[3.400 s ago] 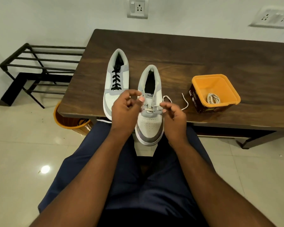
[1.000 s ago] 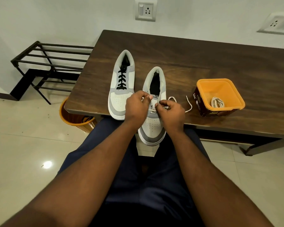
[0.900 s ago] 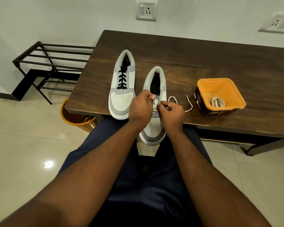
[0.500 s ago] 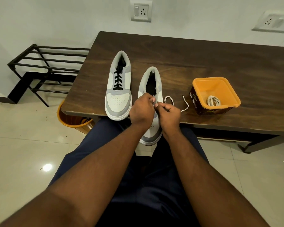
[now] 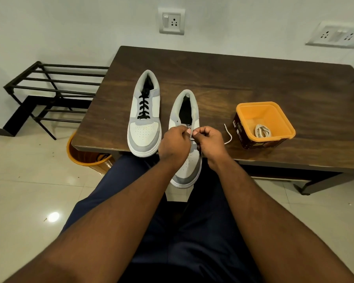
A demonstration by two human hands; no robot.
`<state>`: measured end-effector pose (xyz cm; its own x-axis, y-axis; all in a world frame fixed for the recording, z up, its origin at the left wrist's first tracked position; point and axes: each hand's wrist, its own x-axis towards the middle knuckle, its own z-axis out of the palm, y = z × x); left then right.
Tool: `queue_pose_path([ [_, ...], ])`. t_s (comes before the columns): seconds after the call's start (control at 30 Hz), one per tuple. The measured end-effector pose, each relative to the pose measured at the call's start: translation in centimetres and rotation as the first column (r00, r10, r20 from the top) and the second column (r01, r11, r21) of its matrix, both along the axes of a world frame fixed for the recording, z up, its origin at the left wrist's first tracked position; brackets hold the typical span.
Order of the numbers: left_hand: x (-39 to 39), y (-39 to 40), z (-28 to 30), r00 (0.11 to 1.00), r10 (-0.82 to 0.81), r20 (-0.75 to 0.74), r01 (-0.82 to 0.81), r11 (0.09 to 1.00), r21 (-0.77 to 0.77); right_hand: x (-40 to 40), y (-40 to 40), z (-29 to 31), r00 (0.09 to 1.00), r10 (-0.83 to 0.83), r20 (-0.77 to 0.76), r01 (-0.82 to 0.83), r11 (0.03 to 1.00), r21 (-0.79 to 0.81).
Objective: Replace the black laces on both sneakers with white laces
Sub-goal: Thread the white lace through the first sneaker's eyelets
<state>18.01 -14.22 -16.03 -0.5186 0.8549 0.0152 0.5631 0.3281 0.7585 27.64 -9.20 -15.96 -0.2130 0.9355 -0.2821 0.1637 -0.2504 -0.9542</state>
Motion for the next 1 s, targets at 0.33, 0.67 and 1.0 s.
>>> queue_pose_path([
  [0.33, -1.8, -1.5, -1.7, 0.939, -0.047, -0.342, 0.051, 0.999, 0.001, 2.3, 4.5, 2.7, 0.971, -0.157, 0.178, 0.126, 0.976, 0.177],
  [0.67, -1.4, -2.0, -3.4, 0.914, 0.073, -0.398, -0.033, 0.994, 0.107, 0.6, -1.5, -1.1, 0.893, -0.044, 0.449, -0.236, 0.803, 0.547],
  [1.0, -0.4, -2.1, -3.5, 0.952, 0.212, -0.219, -0.181, 0.972, 0.151, 3.2, 5.9, 3.9, 0.653, -0.218, 0.725, -0.448, 0.660, 0.603],
])
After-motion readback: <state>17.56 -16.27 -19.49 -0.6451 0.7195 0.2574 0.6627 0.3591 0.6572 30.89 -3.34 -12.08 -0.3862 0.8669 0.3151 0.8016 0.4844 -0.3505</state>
